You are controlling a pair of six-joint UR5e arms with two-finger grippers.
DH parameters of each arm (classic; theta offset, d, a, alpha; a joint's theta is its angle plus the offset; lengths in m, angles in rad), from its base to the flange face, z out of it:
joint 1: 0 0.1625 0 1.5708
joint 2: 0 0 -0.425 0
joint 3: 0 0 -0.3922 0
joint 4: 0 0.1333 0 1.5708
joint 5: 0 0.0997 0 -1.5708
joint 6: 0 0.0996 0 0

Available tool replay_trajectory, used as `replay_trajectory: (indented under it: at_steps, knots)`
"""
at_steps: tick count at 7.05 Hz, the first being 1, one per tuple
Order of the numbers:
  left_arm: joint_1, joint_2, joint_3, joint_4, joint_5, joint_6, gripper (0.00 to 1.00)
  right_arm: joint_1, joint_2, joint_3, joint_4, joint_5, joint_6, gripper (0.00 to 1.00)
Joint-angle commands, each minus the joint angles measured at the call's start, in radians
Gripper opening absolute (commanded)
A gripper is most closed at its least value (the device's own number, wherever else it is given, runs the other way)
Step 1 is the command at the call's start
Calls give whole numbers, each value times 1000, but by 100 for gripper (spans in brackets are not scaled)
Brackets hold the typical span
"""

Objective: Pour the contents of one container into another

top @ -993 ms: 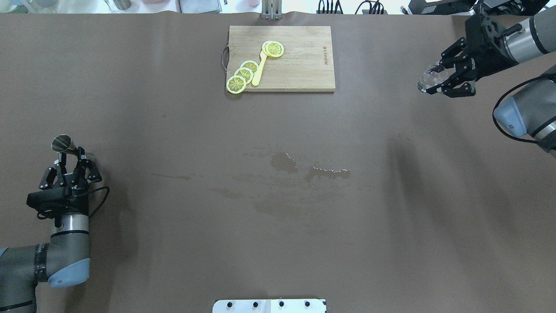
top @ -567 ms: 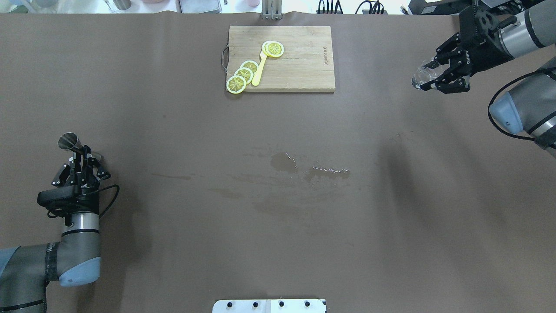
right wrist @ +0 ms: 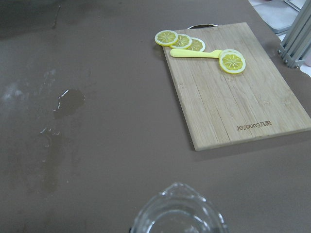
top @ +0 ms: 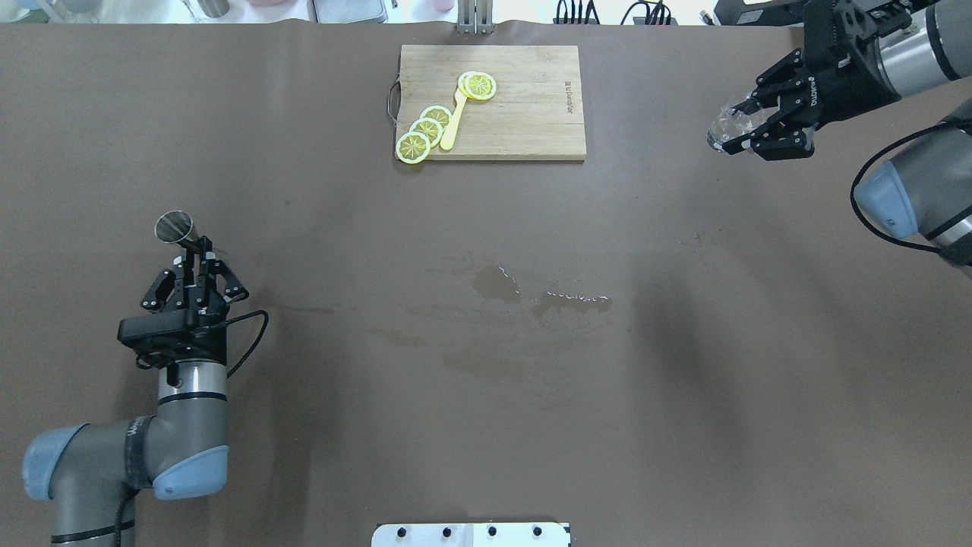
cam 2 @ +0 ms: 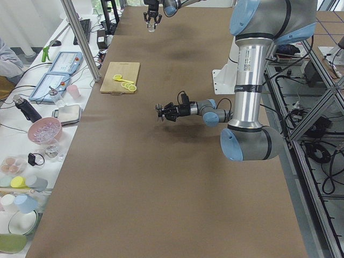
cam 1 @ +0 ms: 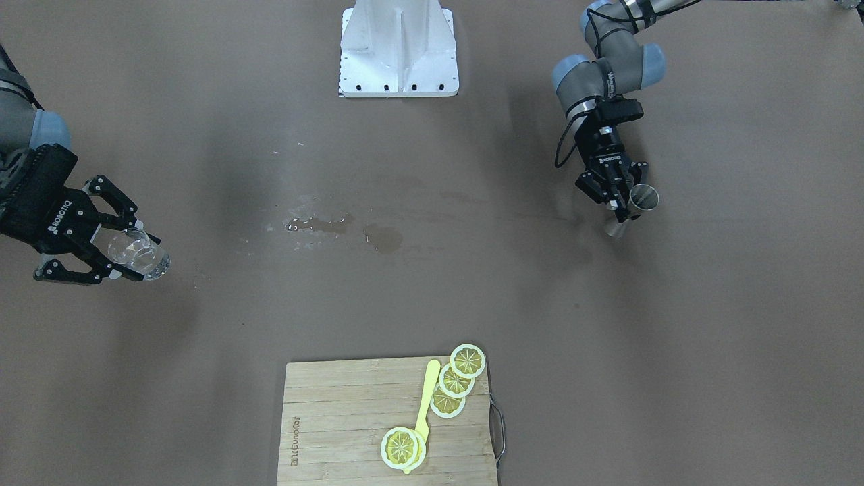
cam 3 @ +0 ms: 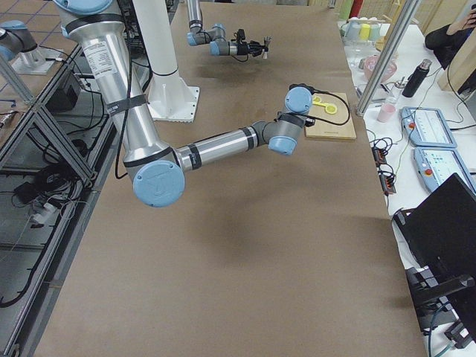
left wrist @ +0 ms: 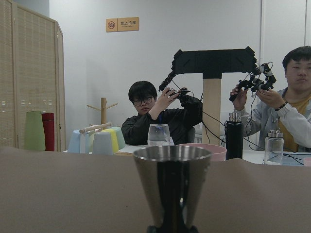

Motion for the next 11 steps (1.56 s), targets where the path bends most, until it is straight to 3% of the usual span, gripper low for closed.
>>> replay_trajectory:
  at_steps: [1, 3, 4, 5, 7, 8, 10, 11]
  knots:
    - [16, -153, -8, -7, -7, 159, 0, -26, -19, 137, -123, -28, 46, 0]
    - [48, -217, 0, -12, -13, 322, 0, -26, -19, 187, -195, -29, 31, 0]
    - [48, -267, 14, -12, -15, 333, 0, -29, -17, 215, -271, -31, -33, 0]
    - [47, -346, 41, -13, -42, 459, 0, -30, -16, 271, -416, -39, -174, 0]
    - [44, -375, 35, -59, -78, 518, 0, -43, 31, 293, -564, -75, -262, 0]
    - [44, -416, 23, -61, -96, 631, 0, -54, 54, 290, -602, -89, -303, 0]
    - [39, -442, 30, -300, -215, 1009, 0, -97, 67, 285, -584, -88, -307, 0]
    - [27, -464, 55, -320, -240, 1050, 0, -108, 79, 293, -584, -85, -307, 0]
